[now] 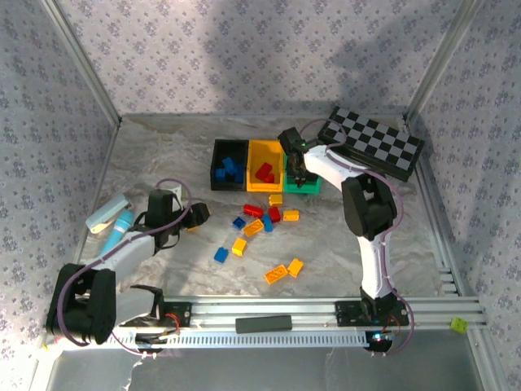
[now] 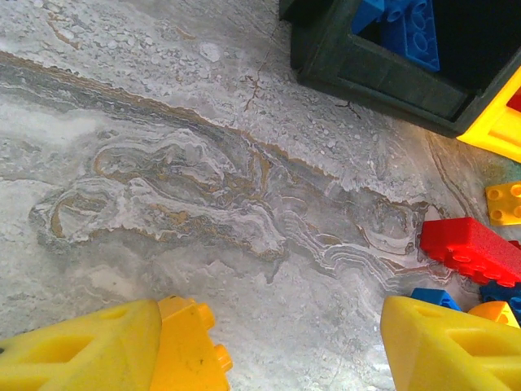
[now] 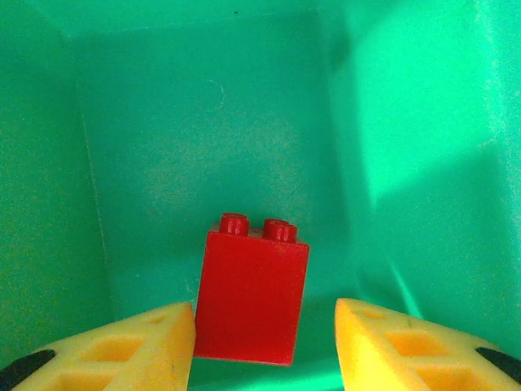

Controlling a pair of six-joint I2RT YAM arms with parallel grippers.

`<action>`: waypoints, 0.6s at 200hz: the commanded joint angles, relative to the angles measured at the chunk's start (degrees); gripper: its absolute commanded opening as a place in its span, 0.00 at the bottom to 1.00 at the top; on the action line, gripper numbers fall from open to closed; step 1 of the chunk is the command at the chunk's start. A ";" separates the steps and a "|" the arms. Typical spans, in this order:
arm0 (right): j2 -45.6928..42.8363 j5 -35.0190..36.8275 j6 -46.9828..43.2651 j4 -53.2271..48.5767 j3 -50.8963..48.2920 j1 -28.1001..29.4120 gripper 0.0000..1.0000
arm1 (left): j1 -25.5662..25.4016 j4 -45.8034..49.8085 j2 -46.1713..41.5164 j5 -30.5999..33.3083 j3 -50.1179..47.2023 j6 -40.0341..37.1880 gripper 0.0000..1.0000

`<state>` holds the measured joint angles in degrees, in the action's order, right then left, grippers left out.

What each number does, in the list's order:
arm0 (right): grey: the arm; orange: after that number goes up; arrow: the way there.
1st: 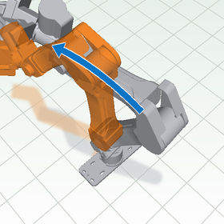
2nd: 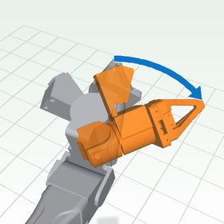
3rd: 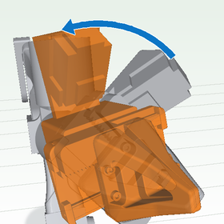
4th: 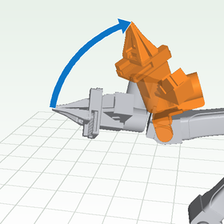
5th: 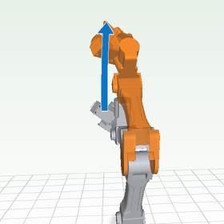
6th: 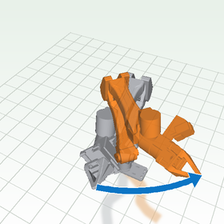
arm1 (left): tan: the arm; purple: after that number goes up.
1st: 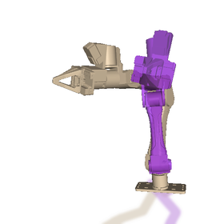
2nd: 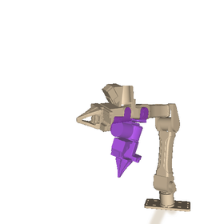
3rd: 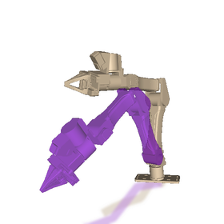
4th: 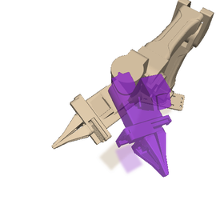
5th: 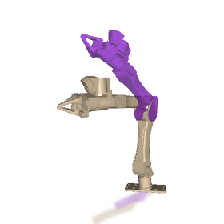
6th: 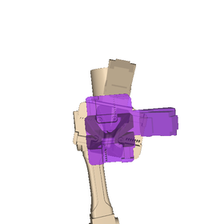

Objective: Sort the legos into containers by color
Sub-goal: Pick up the lego from the container.

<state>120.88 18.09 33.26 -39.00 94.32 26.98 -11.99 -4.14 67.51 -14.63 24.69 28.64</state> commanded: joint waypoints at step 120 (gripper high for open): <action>3.37 -2.69 3.19 1.06 -3.32 -1.17 0.36 | 0.41 -0.16 -1.19 -1.71 0.34 0.54 0.71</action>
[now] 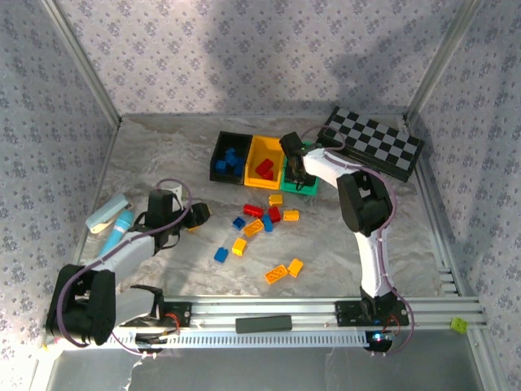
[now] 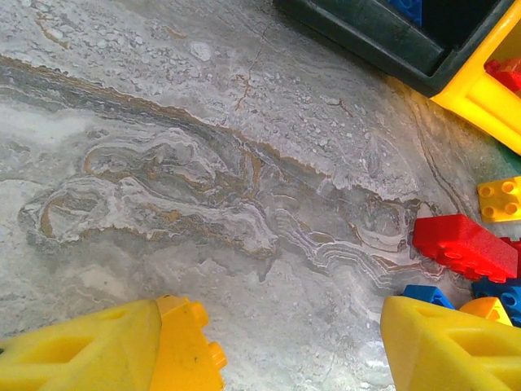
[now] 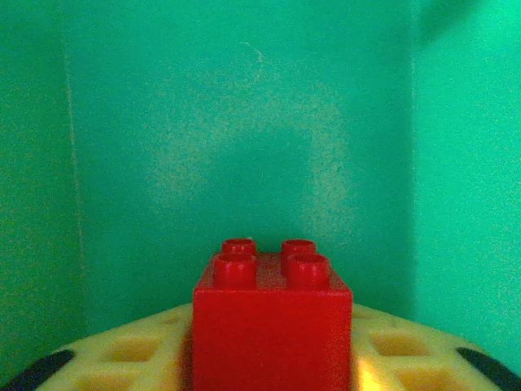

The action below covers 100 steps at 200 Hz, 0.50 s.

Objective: Sort the legos into containers by color
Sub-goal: Pick up the lego from the container.

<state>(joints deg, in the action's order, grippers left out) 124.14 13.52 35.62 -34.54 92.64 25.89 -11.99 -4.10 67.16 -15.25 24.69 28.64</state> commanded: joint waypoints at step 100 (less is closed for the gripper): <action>-8.12 8.23 -4.37 -7.73 2.73 1.44 0.30 | 0.39 -0.25 -0.89 -1.29 0.36 0.51 0.71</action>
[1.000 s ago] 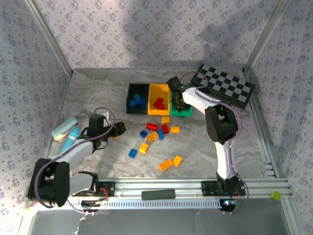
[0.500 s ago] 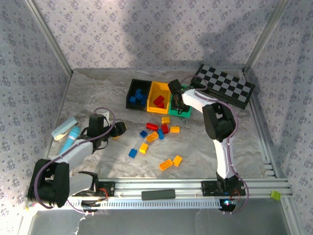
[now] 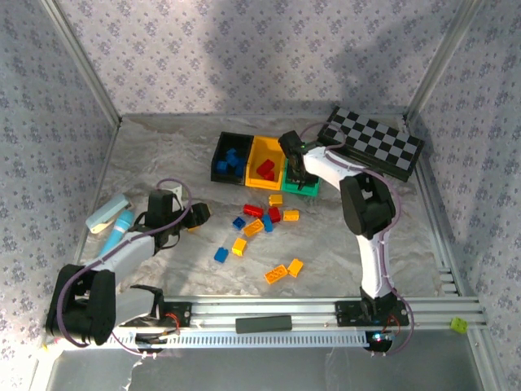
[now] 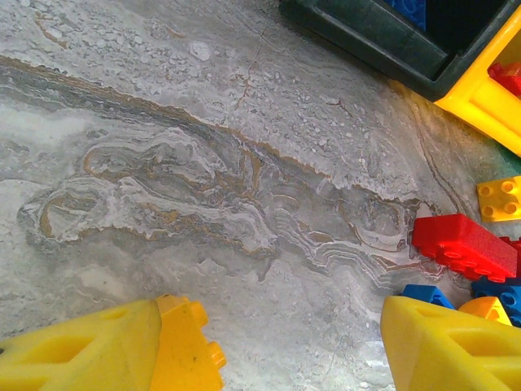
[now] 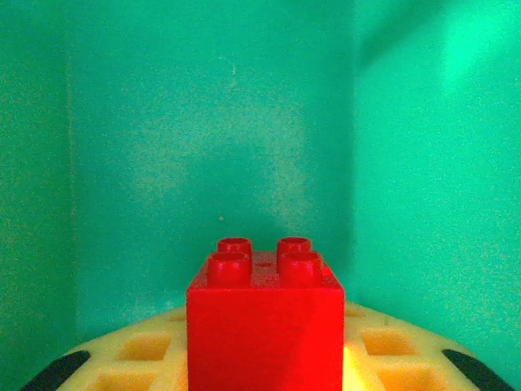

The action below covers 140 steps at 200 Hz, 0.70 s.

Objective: Sort the legos into containers by color
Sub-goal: Pick up the lego from the container, then place the lego in the container.

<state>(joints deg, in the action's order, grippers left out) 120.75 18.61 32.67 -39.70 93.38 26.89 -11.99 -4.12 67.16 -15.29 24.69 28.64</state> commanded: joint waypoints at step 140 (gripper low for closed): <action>5.04 -7.59 -5.33 -2.98 23.34 5.14 0.42 | 0.30 -0.45 -0.36 -1.24 0.27 0.25 0.71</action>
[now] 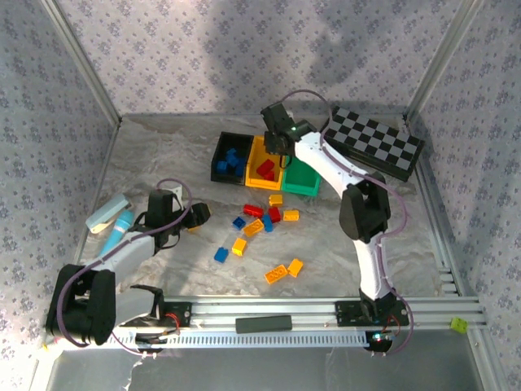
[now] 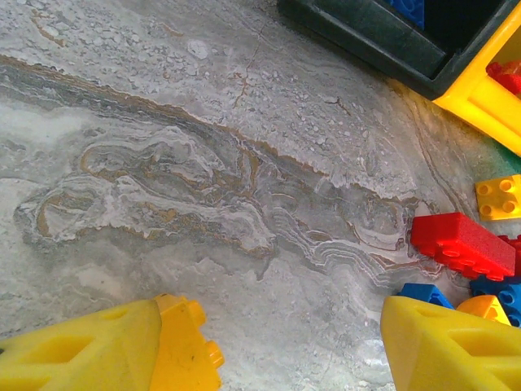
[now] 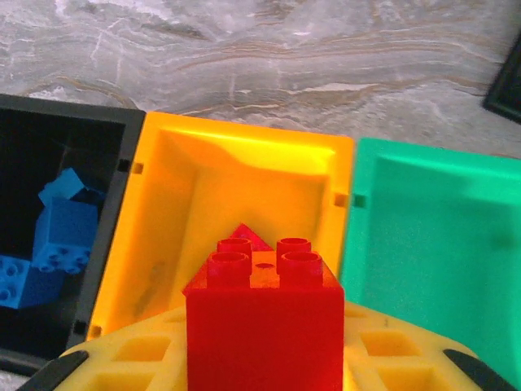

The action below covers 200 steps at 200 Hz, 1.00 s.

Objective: Sort the legos into containers by color
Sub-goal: Place the lego in the container, then pick up the lego from the center of the table.

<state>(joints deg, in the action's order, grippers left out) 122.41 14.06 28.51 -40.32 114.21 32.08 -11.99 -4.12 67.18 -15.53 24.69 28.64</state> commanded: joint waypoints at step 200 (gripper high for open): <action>-21.63 0.31 7.06 10.13 -47.60 9.09 0.59 | 0.04 1.05 -3.35 3.82 -0.52 1.16 0.71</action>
<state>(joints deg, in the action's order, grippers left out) 99.18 13.26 33.69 -32.18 68.20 40.93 -12.01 -3.60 64.97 -12.16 24.51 29.69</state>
